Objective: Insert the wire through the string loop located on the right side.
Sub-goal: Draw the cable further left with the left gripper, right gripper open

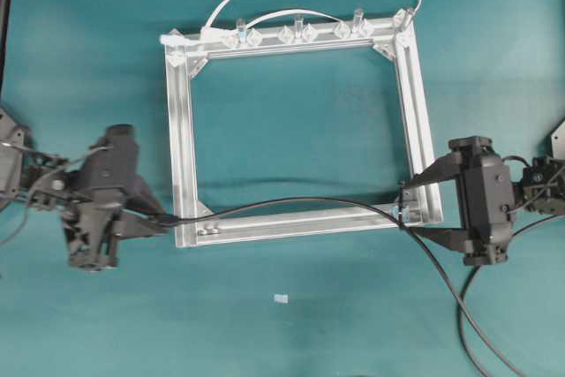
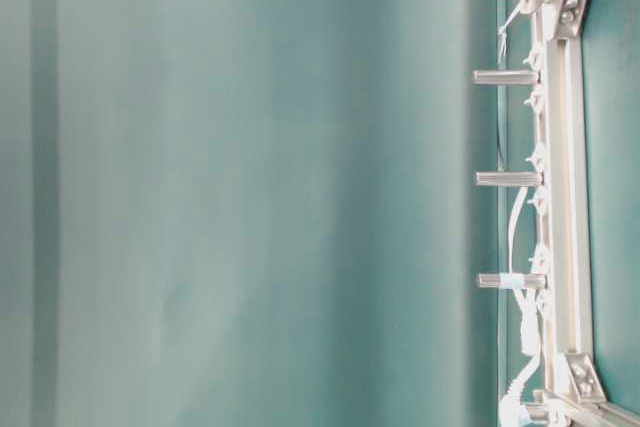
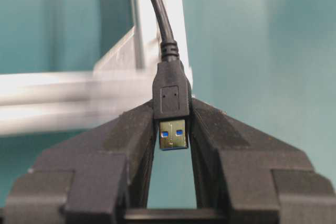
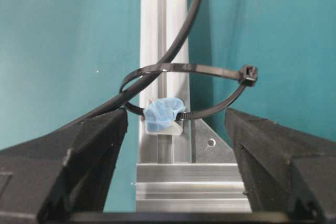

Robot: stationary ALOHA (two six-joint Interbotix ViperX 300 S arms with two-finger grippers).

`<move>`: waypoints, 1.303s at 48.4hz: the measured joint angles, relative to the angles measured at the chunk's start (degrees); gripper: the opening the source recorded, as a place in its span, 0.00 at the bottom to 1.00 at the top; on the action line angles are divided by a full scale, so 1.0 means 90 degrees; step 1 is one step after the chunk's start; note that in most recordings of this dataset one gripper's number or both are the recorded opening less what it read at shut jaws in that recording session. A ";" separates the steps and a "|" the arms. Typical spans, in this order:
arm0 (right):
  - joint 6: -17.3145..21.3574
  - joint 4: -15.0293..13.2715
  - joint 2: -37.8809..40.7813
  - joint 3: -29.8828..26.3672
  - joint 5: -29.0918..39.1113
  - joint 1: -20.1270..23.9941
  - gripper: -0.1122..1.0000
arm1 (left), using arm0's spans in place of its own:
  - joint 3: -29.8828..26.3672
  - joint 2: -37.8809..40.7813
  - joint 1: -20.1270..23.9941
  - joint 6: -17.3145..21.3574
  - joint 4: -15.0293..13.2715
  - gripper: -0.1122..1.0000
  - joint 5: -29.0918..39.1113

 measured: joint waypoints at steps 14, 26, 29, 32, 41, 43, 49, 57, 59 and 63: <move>0.0000 0.0000 0.0078 -0.0049 0.0000 0.0010 0.87 | 0.0244 -0.0264 -0.0088 0.0000 0.0000 0.28 0.0479; 0.0000 0.0000 0.0078 -0.0049 -0.0010 0.0000 0.87 | -0.0098 0.0635 -0.0098 0.0029 0.0010 0.28 0.0430; -0.0010 0.0000 0.0078 -0.0049 0.0000 0.0010 0.87 | -0.0186 0.0879 -0.0107 0.0029 0.0010 0.28 0.0342; -0.0010 0.0000 0.0068 -0.0049 0.0000 0.0010 0.87 | -0.0244 0.1064 -0.0127 0.0020 0.0010 0.28 0.0254; -0.0010 0.0000 0.0078 -0.0049 0.0000 0.0010 0.87 | -0.0283 0.1279 -0.0273 0.0000 0.0020 0.59 0.0322; -0.0010 0.0000 0.0078 -0.0049 0.0000 0.0010 0.87 | -0.0283 0.1279 -0.0283 0.0010 0.0010 0.69 0.0410; -0.0010 0.0000 0.0068 -0.0049 0.0000 0.0010 0.87 | -0.0303 0.1230 -0.0293 0.0020 0.0020 0.85 0.0674; -0.0010 0.0000 0.0068 -0.0049 0.0000 0.0000 0.87 | -0.0313 0.0957 -0.0293 0.0029 0.0020 0.85 0.0938; -0.0010 0.0000 0.0068 -0.0049 0.0000 0.0010 0.87 | -0.0303 0.0850 -0.0293 0.0029 0.0059 0.85 0.1035; -0.0010 0.0000 0.0059 -0.0049 -0.0020 0.0010 0.87 | -0.0303 0.0586 -0.0283 0.0029 0.0098 0.85 0.1260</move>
